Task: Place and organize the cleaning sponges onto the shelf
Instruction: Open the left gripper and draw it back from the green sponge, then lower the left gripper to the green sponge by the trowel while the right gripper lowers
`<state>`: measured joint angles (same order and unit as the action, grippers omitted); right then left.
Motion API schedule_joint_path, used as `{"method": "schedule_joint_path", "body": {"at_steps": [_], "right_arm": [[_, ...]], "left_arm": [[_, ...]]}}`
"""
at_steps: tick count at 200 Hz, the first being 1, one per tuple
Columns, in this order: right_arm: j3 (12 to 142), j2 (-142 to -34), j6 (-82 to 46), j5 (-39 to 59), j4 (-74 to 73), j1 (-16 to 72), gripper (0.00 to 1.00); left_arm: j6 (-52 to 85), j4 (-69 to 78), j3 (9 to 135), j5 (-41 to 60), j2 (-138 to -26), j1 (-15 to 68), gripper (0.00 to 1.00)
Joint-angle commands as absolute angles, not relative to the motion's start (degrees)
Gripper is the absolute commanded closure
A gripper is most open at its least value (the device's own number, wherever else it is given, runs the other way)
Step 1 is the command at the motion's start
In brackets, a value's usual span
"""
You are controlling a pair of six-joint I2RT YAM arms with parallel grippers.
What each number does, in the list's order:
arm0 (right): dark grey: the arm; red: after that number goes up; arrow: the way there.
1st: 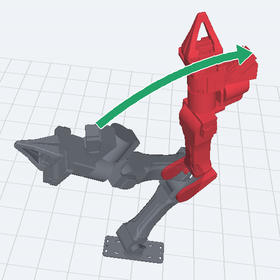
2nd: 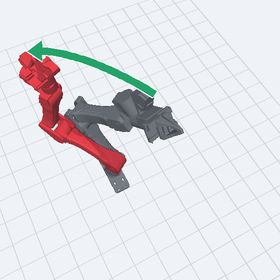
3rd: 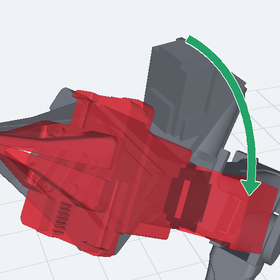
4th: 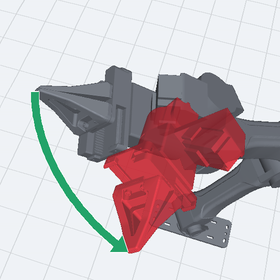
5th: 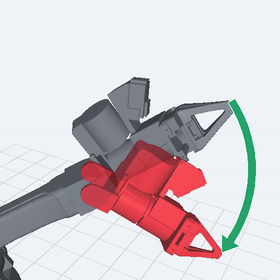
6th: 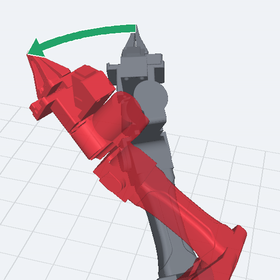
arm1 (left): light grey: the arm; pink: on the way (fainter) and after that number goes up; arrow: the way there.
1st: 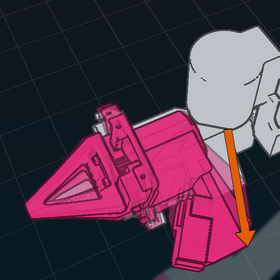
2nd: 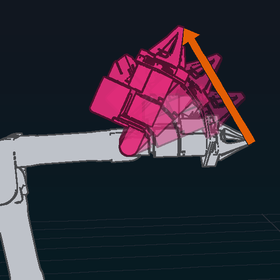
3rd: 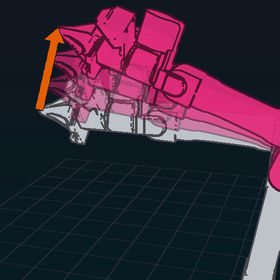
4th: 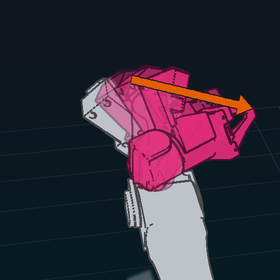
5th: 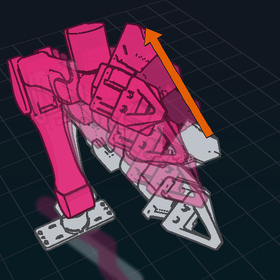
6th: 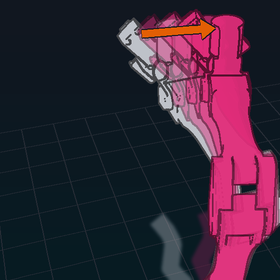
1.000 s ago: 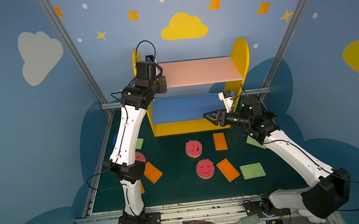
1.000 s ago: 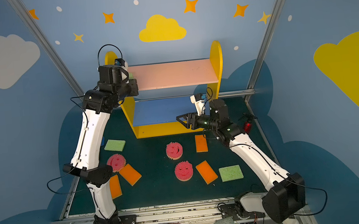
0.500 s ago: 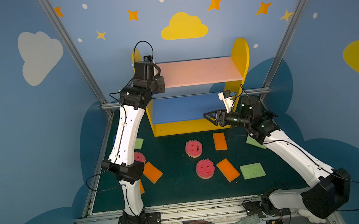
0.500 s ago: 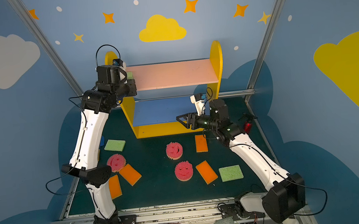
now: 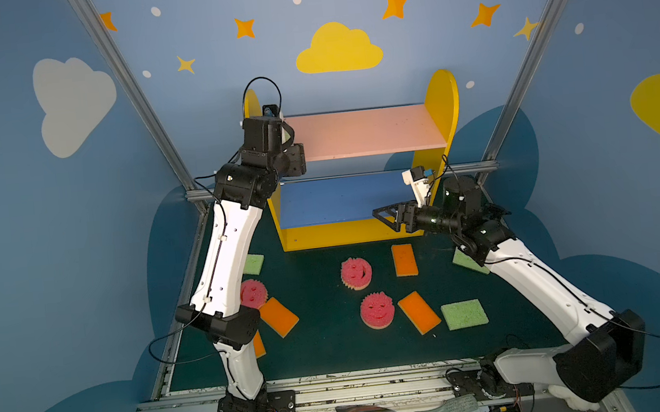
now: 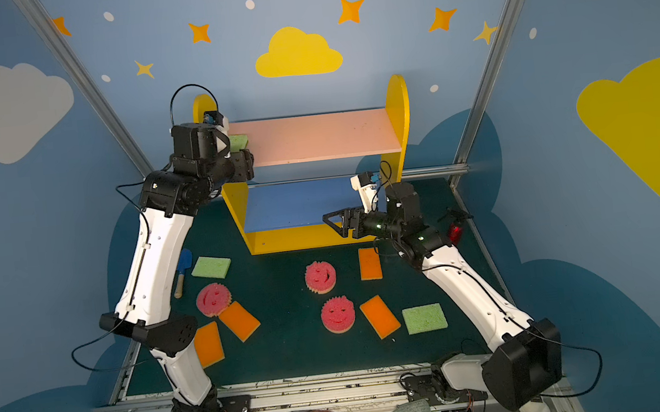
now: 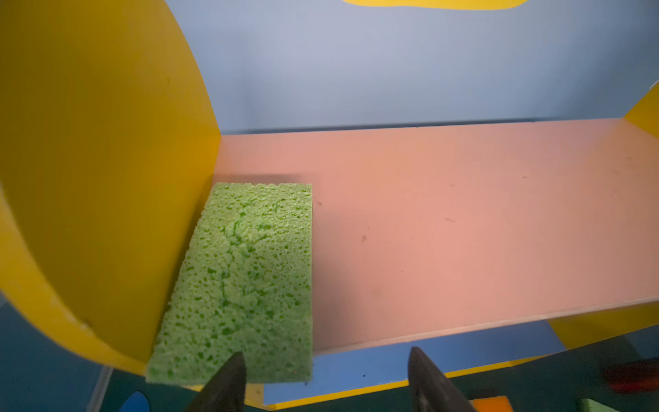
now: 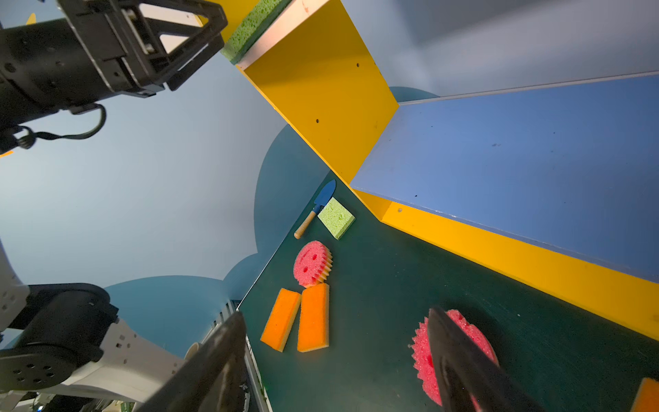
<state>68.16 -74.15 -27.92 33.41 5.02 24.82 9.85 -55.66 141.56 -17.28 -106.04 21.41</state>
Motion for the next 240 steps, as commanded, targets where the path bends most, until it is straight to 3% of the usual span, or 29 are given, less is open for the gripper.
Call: {"method": "schedule_joint_path", "body": {"at_steps": [1, 43, 99, 139, 173, 200, 224, 240], "right_arm": [[70.1, -71.9, -26.4, 33.0, 6.5, 24.5, 0.20], [71.4, -69.7, -24.9, 31.6, 9.9, 23.9, 0.19], [65.8, -66.6, -25.0, 30.9, 13.1, 24.2, 0.18], [56.8, -64.6, -24.2, 28.1, 16.4, 24.6, 0.22], [49.6, -63.9, -24.9, 27.4, 15.8, 25.8, 0.24], [47.4, -66.4, -24.8, 26.5, 15.7, 29.3, 0.24], [47.6, -69.6, -24.7, 25.4, 15.2, 31.7, 0.23], [48.3, -71.3, -24.8, 25.4, 15.1, 32.0, 0.23]], "left_arm": [[9.5, -54.3, 140.6, -18.4, -101.8, 22.1, 0.23], [11.3, -47.3, 124.3, -17.1, -88.9, 26.3, 0.20], [20.3, -37.2, 84.3, -10.7, -70.5, 27.8, 0.20], [25.4, -29.4, 62.3, -6.6, -64.8, 29.2, 0.21], [28.5, -24.9, 51.1, -5.9, -63.3, 29.7, 0.22], [31.8, -26.9, 45.3, -11.5, -62.8, 29.6, 0.20], [35.5, -29.9, 41.3, -17.2, -62.1, 29.5, 0.14], [37.3, -29.6, 38.6, -16.7, -61.7, 28.9, 0.06]]}}
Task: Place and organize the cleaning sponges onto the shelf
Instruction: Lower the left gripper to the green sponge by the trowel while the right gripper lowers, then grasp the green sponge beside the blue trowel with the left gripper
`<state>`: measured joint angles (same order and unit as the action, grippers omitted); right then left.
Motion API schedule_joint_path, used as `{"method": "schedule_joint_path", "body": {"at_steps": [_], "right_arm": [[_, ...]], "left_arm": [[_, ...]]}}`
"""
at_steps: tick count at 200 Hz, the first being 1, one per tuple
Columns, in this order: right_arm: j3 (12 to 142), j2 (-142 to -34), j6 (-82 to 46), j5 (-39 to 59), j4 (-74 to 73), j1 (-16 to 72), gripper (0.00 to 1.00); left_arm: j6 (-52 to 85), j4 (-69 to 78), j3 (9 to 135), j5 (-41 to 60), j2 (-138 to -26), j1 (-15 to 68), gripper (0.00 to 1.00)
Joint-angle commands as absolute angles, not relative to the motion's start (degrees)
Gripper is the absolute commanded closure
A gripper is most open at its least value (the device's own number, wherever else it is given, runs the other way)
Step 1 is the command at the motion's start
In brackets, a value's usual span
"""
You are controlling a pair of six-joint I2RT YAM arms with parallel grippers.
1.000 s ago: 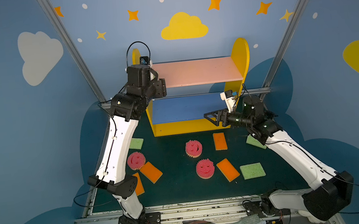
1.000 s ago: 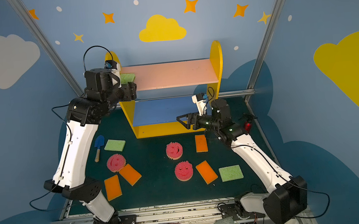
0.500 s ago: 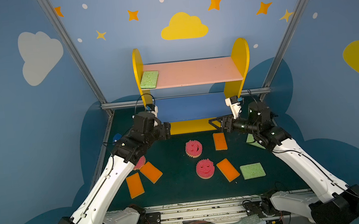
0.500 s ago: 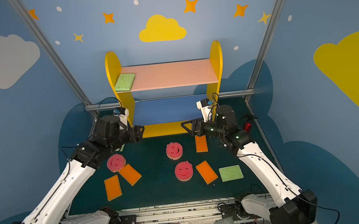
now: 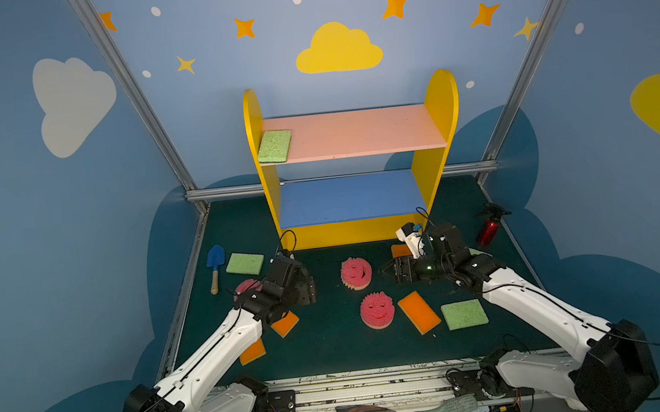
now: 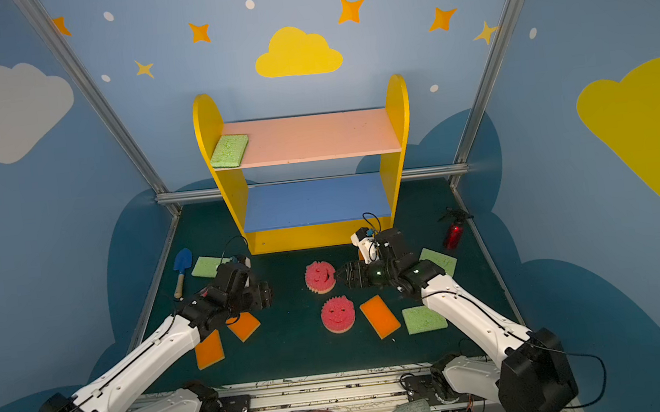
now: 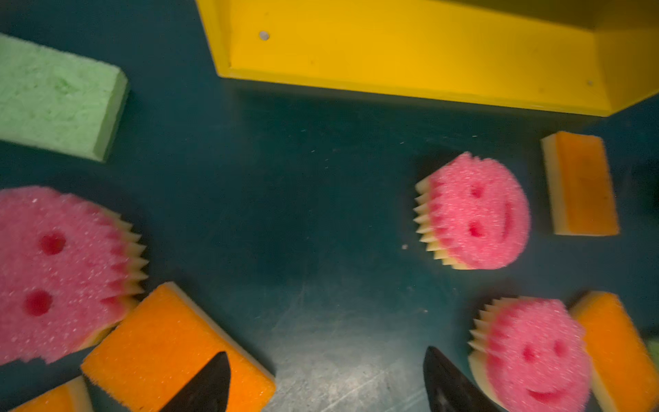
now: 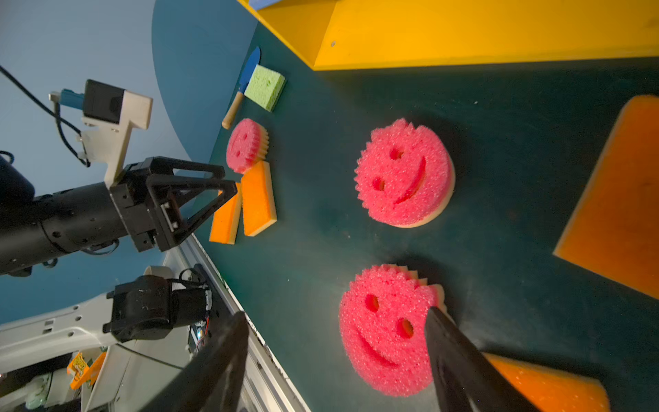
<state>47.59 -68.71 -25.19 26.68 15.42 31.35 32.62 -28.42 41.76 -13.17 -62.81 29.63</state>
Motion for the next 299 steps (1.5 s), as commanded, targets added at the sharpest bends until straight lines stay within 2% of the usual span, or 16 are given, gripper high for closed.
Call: {"method": "schedule_joint_path", "body": {"at_steps": [1, 26, 56, 86, 143, 158, 181, 193, 251, 299], "right_arm": [[48.3, -71.4, -24.8, 25.4, 15.1, 32.0, 0.23], [50.2, -73.4, -26.3, 23.0, 17.9, 30.3, 0.24], [53.6, -76.2, -26.4, 23.3, 24.8, 25.6, 0.25], [51.6, -76.5, -27.6, 25.3, 22.1, 23.2, 0.24], [50.4, -78.6, -28.2, 27.4, 18.3, 22.9, 0.25], [50.4, -79.5, -28.5, 28.0, 17.3, 22.9, 0.26], [49.6, -79.3, -28.9, 28.7, 15.5, 22.9, 0.26], [49.0, -78.8, -29.3, 28.9, 14.5, 22.9, 0.26], [47.5, -74.0, -29.5, 29.6, 13.9, 22.8, 0.26], [46.7, -71.5, -30.1, 31.0, 13.1, 22.9, 0.26]], "left_arm": [[37.4, -29.6, 38.4, -16.6, -61.7, 28.8, 0.06], [37.8, -24.6, 35.3, -11.9, -62.1, 28.4, 0.05], [36.8, -21.0, 36.6, -11.0, -66.1, 27.4, 0.04], [38.1, -22.8, 42.5, -12.7, -71.1, 22.0, 0.04], [33.1, -22.1, 50.5, -15.6, -73.4, 9.6, 0.06], [31.5, -20.2, 51.0, -16.0, -74.6, 6.8, 0.11], [26.9, -17.7, 53.2, -17.5, -77.7, 5.6, 0.29], [23.7, -16.1, 54.7, -17.5, -80.1, 5.5, 0.33], [13.6, -19.8, 64.6, -12.2, -92.2, 2.0, 0.31], [6.9, -23.0, 68.1, -10.7, -100.2, 1.4, 0.24]]}}
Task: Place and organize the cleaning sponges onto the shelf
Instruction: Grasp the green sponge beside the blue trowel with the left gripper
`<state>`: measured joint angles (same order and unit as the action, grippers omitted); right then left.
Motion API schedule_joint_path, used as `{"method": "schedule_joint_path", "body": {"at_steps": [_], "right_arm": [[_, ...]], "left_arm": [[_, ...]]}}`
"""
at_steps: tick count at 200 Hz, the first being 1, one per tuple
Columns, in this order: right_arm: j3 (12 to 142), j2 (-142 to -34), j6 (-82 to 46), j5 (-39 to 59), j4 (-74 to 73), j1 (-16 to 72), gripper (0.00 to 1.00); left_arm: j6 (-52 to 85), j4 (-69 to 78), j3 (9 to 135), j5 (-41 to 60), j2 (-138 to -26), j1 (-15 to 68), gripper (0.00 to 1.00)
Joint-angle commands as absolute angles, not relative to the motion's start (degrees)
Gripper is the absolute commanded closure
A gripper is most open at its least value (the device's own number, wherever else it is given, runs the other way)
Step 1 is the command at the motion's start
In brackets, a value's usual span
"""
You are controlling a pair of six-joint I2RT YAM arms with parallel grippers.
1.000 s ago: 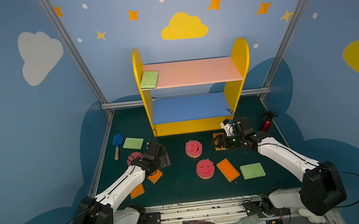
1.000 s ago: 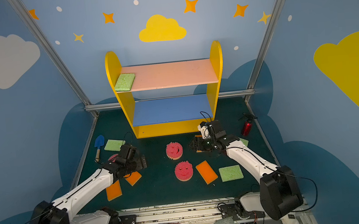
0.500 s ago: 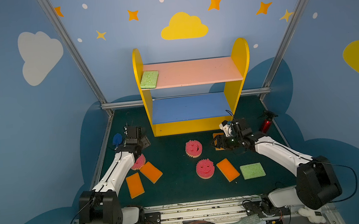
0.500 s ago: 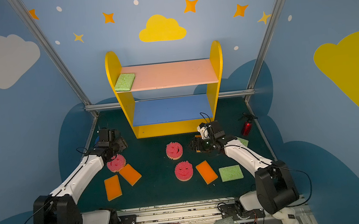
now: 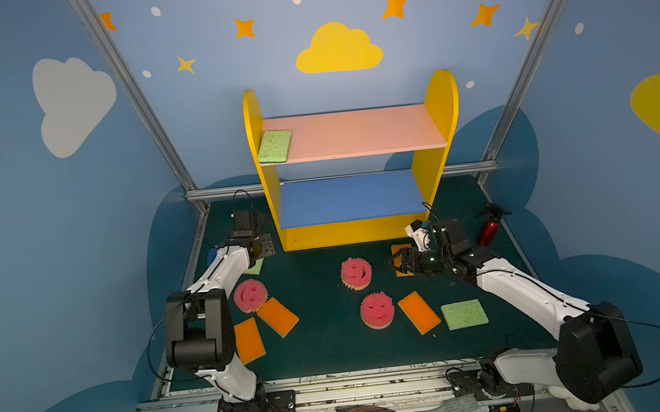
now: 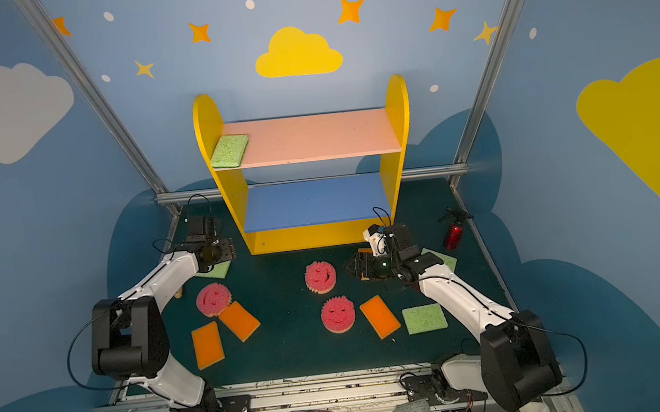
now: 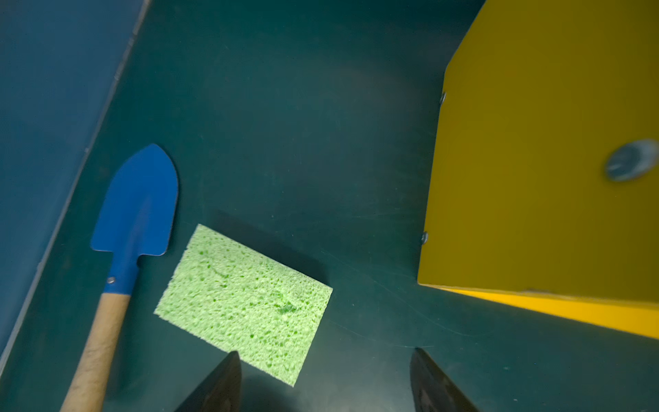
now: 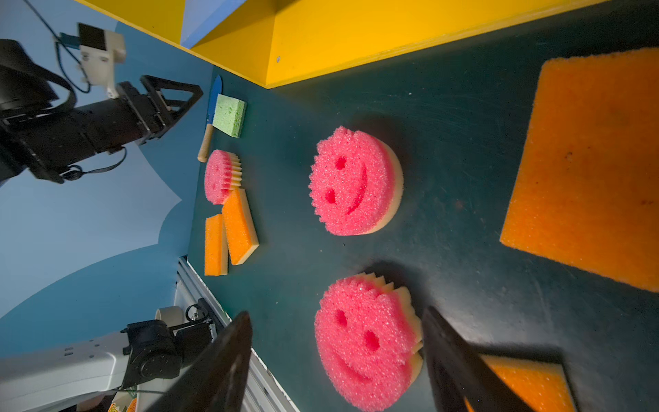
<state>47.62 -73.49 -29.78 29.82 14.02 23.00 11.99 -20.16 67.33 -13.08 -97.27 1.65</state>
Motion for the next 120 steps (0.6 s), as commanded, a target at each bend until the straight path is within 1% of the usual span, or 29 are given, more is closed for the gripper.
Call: {"method": "schedule_joint_path", "body": {"at_steps": [1, 43, 69, 111, 120], "right_arm": [[46.7, -71.4, -30.1, 31.0, 13.1, 22.9, 0.26], [46.4, -70.8, -30.2, 31.3, 13.0, 22.9, 0.26], [46.4, -71.0, -30.4, 31.6, 12.7, 23.0, 0.26], [46.0, -71.5, -30.8, 32.3, 11.6, 23.2, 0.27], [46.1, -71.8, -30.8, 32.3, 11.6, 23.4, 0.27]], "left_arm": [[6.7, -23.0, 68.1, -10.7, -100.3, 1.3, 0.24], [5.4, -21.4, 67.5, -6.4, -104.3, 0.3, 0.24], [4.9, -22.8, 68.9, -7.7, -107.2, -0.3, 0.25], [5.1, -25.6, 71.5, -11.3, -111.9, -1.8, 0.33], [5.0, -25.4, 71.5, -11.6, -112.3, -1.9, 0.37]]}}
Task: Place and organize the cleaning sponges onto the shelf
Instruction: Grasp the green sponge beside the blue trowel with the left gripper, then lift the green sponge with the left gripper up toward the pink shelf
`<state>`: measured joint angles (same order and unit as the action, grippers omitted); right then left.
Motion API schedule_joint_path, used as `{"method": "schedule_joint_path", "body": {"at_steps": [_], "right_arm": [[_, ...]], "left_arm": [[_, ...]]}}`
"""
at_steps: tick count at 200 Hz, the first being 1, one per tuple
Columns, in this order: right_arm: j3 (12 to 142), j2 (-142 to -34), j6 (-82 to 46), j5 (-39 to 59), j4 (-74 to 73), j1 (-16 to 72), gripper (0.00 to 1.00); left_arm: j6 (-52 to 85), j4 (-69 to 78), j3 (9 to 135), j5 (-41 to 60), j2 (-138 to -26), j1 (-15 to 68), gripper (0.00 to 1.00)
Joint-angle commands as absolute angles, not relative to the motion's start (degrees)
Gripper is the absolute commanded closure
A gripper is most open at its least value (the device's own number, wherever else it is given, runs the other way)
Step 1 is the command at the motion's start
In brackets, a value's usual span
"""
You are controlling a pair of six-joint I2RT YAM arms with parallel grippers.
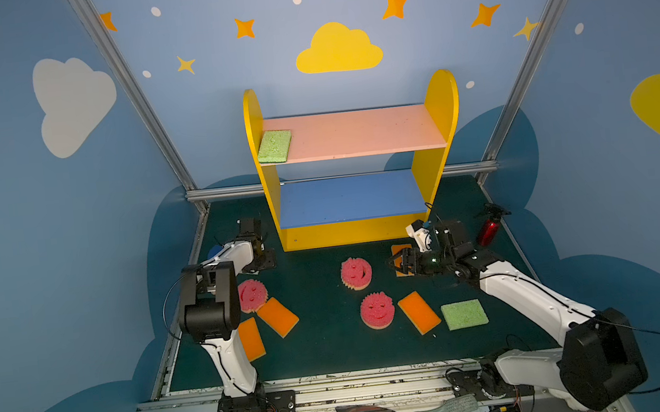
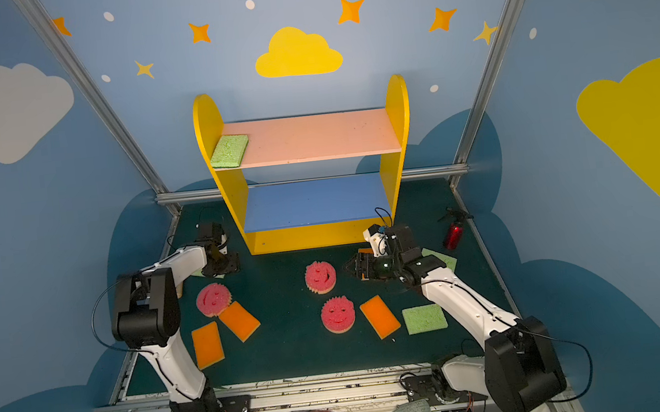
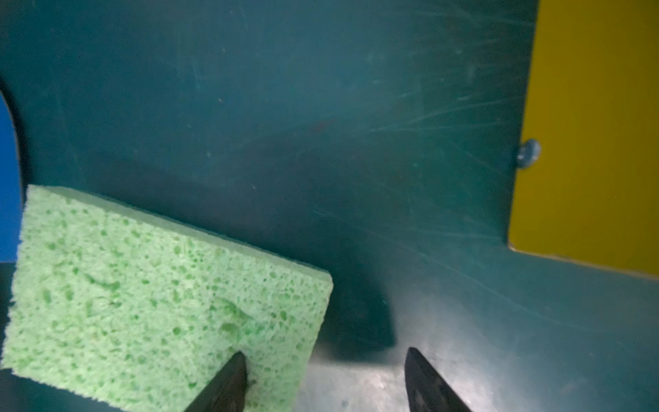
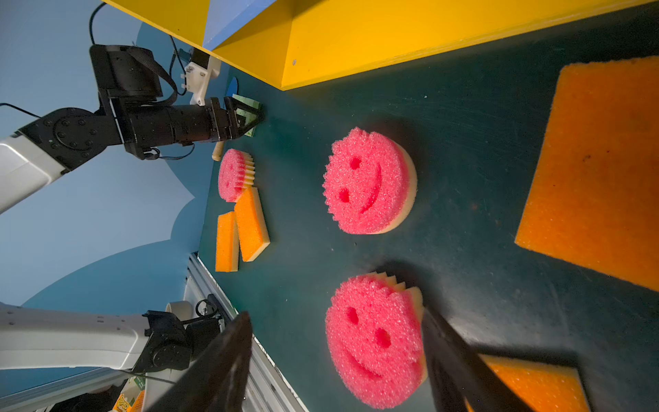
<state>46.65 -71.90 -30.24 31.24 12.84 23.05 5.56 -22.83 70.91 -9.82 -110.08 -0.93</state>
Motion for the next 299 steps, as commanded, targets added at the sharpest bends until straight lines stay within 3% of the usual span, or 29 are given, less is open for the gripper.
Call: {"method": "schedule_joint_path", "body": {"at_steps": [1, 95, 146, 202, 299], "right_arm": [[46.2, -71.8, -30.8, 32.3, 11.6, 23.4, 0.27], [45.9, -70.6, -30.9, 32.9, 11.3, 24.5, 0.29], [45.2, -69.8, -30.9, 33.5, 10.9, 25.0, 0.30], [45.1, -69.5, -31.3, 35.7, 10.4, 25.2, 0.31], [49.6, -68.8, -34.3, 49.5, 13.4, 23.3, 0.30]], "left_arm": [[5.0, -25.3, 71.5, -11.6, -112.3, -1.9, 0.37], [6.9, -26.8, 69.7, -14.5, -108.9, -0.8, 0.97], [6.7, -30.1, 68.3, -17.5, -103.5, 1.6, 0.97], [7.6, -34.2, 64.8, -15.4, -90.1, 6.1, 0.97], [-2.5, -34.6, 62.9, -3.5, -69.5, 28.8, 0.97]]}}
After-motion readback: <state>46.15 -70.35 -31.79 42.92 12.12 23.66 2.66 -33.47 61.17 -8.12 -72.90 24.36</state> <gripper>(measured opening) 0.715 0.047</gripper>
